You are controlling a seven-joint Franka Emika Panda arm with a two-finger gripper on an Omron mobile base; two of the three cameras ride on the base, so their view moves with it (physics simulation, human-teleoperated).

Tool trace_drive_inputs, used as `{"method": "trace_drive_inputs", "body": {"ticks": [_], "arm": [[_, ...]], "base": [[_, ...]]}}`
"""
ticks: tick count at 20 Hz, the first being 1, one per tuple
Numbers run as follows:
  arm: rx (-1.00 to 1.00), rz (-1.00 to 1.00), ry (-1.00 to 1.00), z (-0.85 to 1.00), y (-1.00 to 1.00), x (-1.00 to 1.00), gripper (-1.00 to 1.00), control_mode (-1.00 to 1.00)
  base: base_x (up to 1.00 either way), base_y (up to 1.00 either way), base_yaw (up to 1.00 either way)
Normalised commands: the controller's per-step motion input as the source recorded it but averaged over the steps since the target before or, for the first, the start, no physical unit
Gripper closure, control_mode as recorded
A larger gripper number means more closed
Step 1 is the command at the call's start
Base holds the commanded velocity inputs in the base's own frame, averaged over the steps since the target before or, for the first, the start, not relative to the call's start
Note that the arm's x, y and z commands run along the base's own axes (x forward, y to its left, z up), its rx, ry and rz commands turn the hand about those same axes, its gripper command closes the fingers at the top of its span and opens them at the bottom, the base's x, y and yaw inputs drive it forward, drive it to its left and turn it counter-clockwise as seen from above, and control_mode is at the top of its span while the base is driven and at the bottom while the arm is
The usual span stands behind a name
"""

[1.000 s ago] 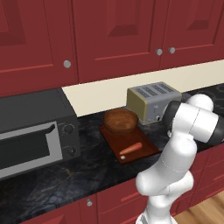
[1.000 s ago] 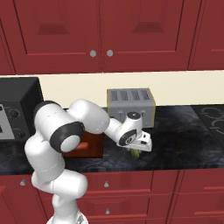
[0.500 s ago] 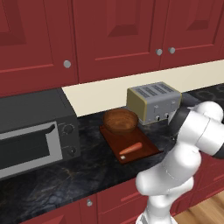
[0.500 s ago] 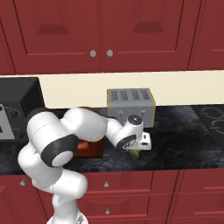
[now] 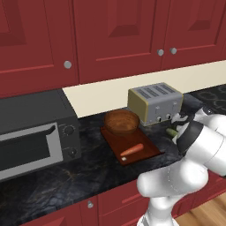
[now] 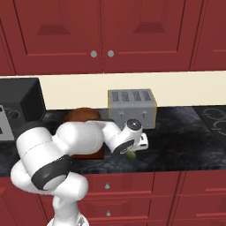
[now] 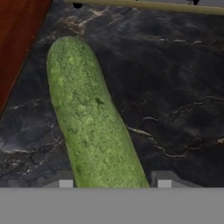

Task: Place the two vegetables and bowl onto the tray for setting up a vegetable dip station.

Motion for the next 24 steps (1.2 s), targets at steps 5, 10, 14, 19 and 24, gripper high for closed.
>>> {"method": "trace_drive_inputs", "body": {"ticks": [5, 10, 14, 19, 24], "arm": [[-0.01, 0.18, 0.05, 0.24, 0.23, -0.09, 1.0, -1.0], [0.0, 0.1, 0.06, 0.21, 0.27, -0.06, 1.0, -1.0], [-0.06, 0.15, -0.05, 0.12, 0.3, -0.09, 1.0, -1.0], [-0.07, 0.18, -0.1, 0.12, 0.34, -0.01, 1.0, -1.0], [-0.07, 0.23, -0.19, 0.08, 0.33, 0.0, 1.0, -1.0]], "base": [[0.0, 0.0, 0.0], [0.0, 0.0, 0.0], [0.0, 0.0, 0.0], [0.0, 0.0, 0.0], [0.0, 0.0, 0.0]]}}
